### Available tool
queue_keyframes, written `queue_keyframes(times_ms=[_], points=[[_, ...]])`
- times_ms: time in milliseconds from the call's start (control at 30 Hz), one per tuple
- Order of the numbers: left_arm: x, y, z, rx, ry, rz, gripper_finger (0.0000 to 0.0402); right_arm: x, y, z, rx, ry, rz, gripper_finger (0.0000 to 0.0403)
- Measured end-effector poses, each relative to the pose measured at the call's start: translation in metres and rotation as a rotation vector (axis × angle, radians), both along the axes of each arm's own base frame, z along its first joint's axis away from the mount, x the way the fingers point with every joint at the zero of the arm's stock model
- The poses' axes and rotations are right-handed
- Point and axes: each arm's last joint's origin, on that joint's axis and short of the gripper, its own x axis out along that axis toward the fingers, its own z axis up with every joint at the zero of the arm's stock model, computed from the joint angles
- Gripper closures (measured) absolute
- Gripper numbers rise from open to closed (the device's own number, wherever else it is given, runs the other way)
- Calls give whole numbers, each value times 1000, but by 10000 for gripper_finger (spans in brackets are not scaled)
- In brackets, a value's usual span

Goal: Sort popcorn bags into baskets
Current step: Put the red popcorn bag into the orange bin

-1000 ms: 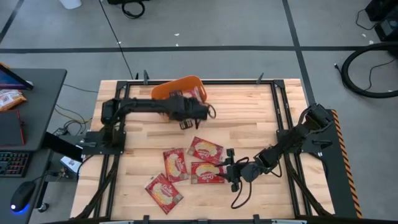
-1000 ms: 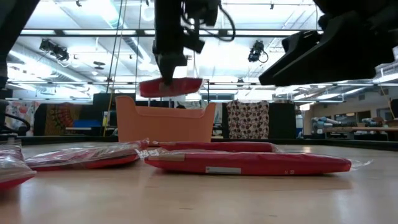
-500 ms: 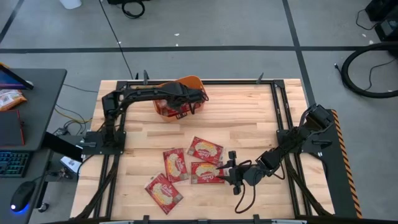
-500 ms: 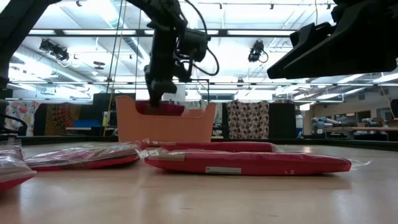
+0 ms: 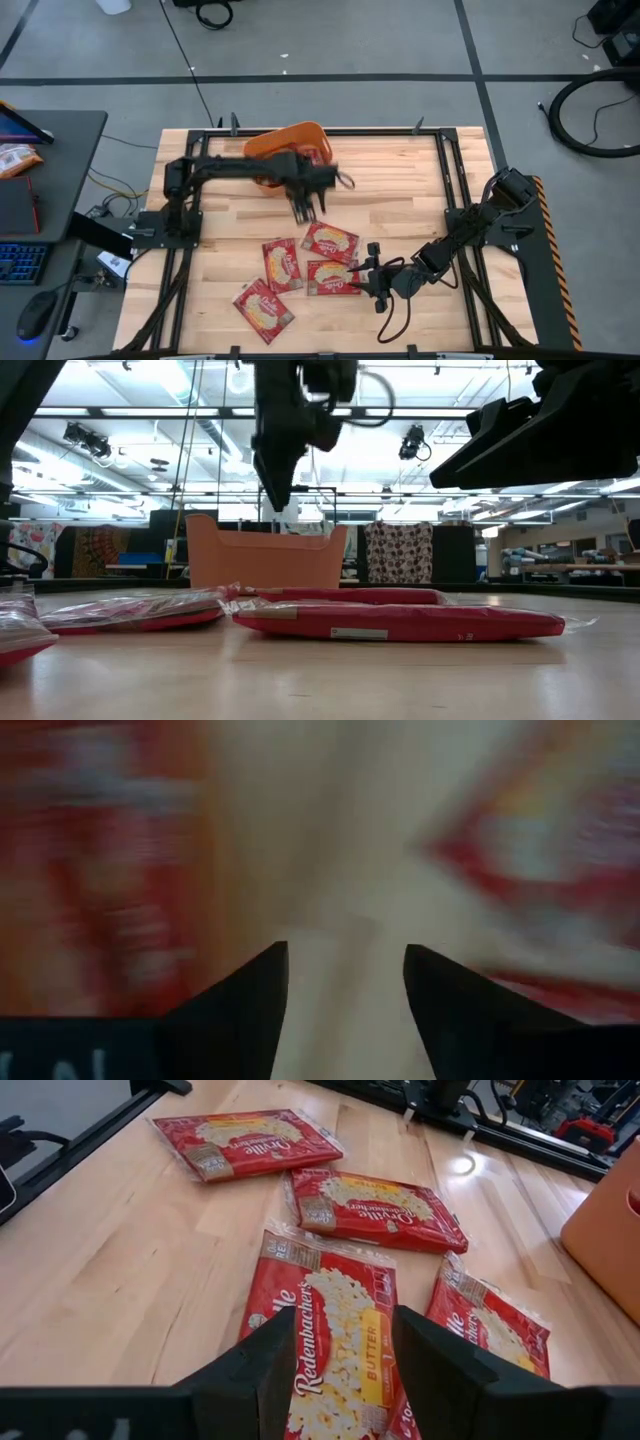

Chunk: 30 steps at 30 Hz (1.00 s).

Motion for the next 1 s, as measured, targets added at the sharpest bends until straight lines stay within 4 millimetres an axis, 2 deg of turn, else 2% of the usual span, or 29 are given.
queue_keyframes(times_ms=[200, 400, 533, 767, 867, 1000], points=[[1, -79, -9, -195, 9, -50, 209, 0, 0, -1, -9, 7, 2, 234], [-10, -161, -9, -227, -22, -105, 218, 0, -1, -1, -39, 7, 13, 234], [-23, -208, -10, -209, -57, -138, 219, 3, -4, 1, -68, -5, 16, 234], [-54, -276, -21, -181, -66, -142, 219, 7, -6, 5, -95, -44, 25, 234], [-71, -307, -34, -140, -61, -184, 219, 8, -6, 7, -118, -68, 23, 234], [-89, -336, -57, -100, -13, -219, 219, 11, -8, 11, -129, -105, 17, 234]])
